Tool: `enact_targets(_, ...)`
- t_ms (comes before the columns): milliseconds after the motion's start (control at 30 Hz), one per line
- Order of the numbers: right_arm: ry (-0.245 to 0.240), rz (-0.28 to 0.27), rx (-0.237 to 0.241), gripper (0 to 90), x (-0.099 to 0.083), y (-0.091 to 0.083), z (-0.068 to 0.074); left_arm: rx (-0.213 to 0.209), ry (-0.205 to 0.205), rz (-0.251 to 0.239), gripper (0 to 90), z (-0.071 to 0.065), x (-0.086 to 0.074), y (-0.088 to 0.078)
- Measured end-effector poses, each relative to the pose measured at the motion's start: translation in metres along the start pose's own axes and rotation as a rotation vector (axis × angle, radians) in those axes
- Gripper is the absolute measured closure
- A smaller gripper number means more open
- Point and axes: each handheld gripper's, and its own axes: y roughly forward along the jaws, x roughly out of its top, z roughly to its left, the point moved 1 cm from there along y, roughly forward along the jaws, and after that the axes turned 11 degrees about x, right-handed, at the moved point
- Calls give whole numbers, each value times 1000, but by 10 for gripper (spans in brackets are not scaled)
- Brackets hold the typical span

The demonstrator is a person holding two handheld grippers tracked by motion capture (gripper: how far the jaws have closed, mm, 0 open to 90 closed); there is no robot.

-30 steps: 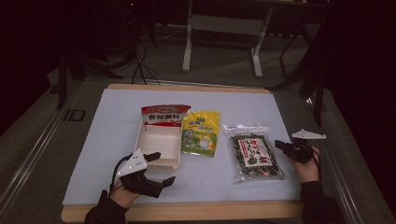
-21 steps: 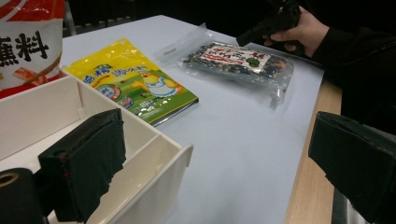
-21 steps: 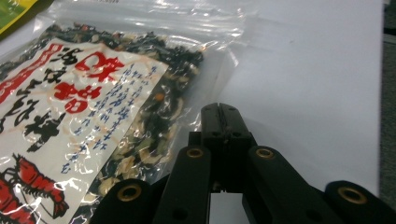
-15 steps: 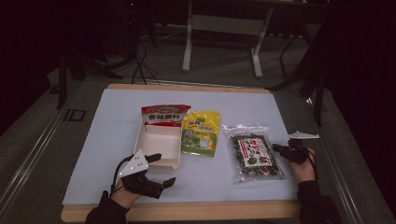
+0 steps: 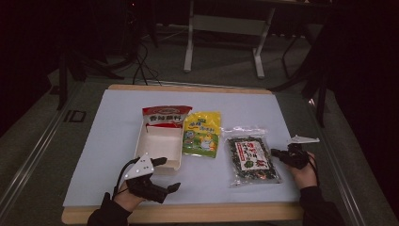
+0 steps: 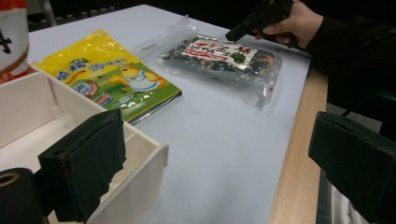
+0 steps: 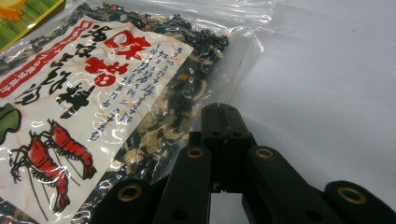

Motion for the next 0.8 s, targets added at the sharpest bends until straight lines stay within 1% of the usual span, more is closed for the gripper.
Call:
enact_targets(100,-3,5,0,900,0,0,2,-13,-1,13,55,-3,1,3)
enact_targets(133,-4,6,0,900,0,1,3,-21,-9,20,55,-4,2,4)
enact_targets(200,-7,7,1,900,0,1,4,-29,-23,18,55,-6,3,6)
enact_targets(267,-6,9,4,900,0,2,6,-37,-30,18,56,-8,4,8)
enact_targets(300,-9,11,6,900,0,2,7,-41,-29,21,56,-9,4,10)
enact_targets(367,-11,13,7,900,0,2,9,-35,-18,36,64,-12,6,13)
enact_targets(400,-15,17,9,900,0,2,10,-43,-14,41,69,-13,7,15)
enact_targets(467,-15,14,12,900,0,1,11,-44,-7,60,73,-17,10,19)
enact_targets(500,-18,7,14,900,0,0,11,-46,-4,70,76,-19,11,22)
enact_targets(533,-15,-7,11,899,2,-1,11,-61,-5,76,76,-21,13,24)
enact_targets(567,-16,-18,1,884,3,-4,12,-86,-15,83,76,-23,15,27)
enact_targets(600,-26,-33,-8,796,5,-6,14,-97,-19,93,76,-24,16,30)
enact_targets(667,-48,-55,-15,756,10,-12,20,-112,-15,115,76,-29,20,37)
enact_targets(700,-63,-64,-19,733,12,-15,24,-112,-13,124,76,-31,22,41)
enact_targets(733,-77,-76,-23,674,14,-18,28,-122,-27,129,79,-31,23,44)
enact_targets(800,-103,-97,-30,601,16,-22,36,-141,-50,139,90,-32,27,49)
